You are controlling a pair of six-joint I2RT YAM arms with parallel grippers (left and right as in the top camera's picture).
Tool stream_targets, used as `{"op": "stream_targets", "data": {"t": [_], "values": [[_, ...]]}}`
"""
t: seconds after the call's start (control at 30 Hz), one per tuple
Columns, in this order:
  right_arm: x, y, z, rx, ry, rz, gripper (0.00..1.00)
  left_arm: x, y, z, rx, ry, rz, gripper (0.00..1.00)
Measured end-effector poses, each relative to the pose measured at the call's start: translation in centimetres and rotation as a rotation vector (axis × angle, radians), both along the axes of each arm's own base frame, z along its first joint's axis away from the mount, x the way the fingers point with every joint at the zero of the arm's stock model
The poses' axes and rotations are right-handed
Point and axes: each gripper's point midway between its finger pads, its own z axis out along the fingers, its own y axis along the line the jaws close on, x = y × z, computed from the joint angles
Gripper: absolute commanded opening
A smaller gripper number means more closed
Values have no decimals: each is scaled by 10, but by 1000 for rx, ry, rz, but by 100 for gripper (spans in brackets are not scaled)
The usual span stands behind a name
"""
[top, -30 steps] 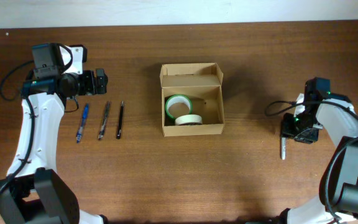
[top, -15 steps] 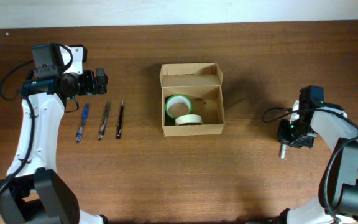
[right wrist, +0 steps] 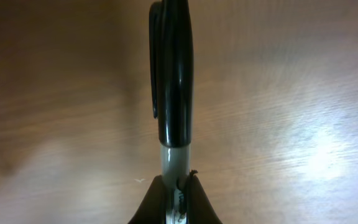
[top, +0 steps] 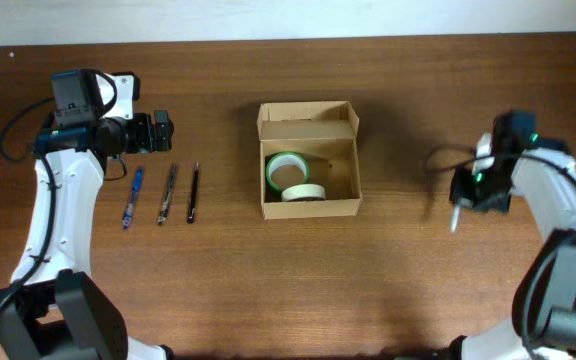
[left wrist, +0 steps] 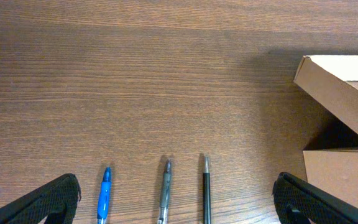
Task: Pack container
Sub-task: 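Carry the black marker into the box and drop it upright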
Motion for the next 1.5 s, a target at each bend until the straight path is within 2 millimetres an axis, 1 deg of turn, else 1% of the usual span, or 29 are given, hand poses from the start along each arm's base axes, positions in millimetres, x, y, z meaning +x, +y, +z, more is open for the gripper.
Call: {"op": "stream_targets", "data": {"t": [0.07,0.1,0.13,0.17,0.2,0.23,0.3,0.33,0.4,0.43,0.5,0.53,0.57,0.6,0.67,0.7,0.73,0.77,0.93,1.07,1.2,1.37,1.5], "values": [[20,8,40,-15,-93,47,4,0,0,0,0,0,0,99],[29,18,67,-25,-147,92,4,0,0,0,0,-1,0,99],[36,28,86,-30,-191,129,4,0,0,0,0,0,0,99],[43,41,108,-37,-246,178,4,0,0,0,0,-1,0,99],[48,60,133,-46,-304,253,4,0,0,0,0,0,0,99],[51,77,152,-51,-353,316,4,0,0,0,0,0,0,99],[52,112,179,-62,-431,440,4,0,0,0,0,0,0,99],[49,135,190,-74,-466,531,4,0,0,0,0,0,0,99],[41,170,196,-94,-497,679,4,0,0,0,0,0,0,99],[33,190,195,-113,-500,779,4,0,0,0,0,0,0,99],[19,221,187,-154,-487,942,4,0,0,0,0,0,0,99],[10,238,178,-187,-464,1055,4,0,0,0,0,0,0,99],[3,251,169,-218,-440,1147,4,0,0,0,0,0,0,99],[-1,257,162,-237,-420,1204,4,0,0,0,0,0,0,99],[-6,272,142,-280,-368,1335,4,0,0,0,0,0,0,99],[-8,280,127,-303,-332,1412,4,0,0,0,0,0,0,99],[-8,283,118,-318,-307,1454,4,0,0,0,0,0,0,99],[-6,285,107,-337,-277,1497,4,0,0,0,0,0,0,99],[3,283,71,-384,-178,1606,4,0,0,0,0,0,0,99],[14,284,54,-397,-156,1645,4,0,0,0,0,0,0,99],[19,280,35,-393,-112,1660,4,0,0,0,0,0,0,99],[23,280,18,-388,-81,1680,4,0,0,0,0,0,0,99],[24,280,17,-388,-82,1687,4,0,0,0,0,0,0,99]]}}
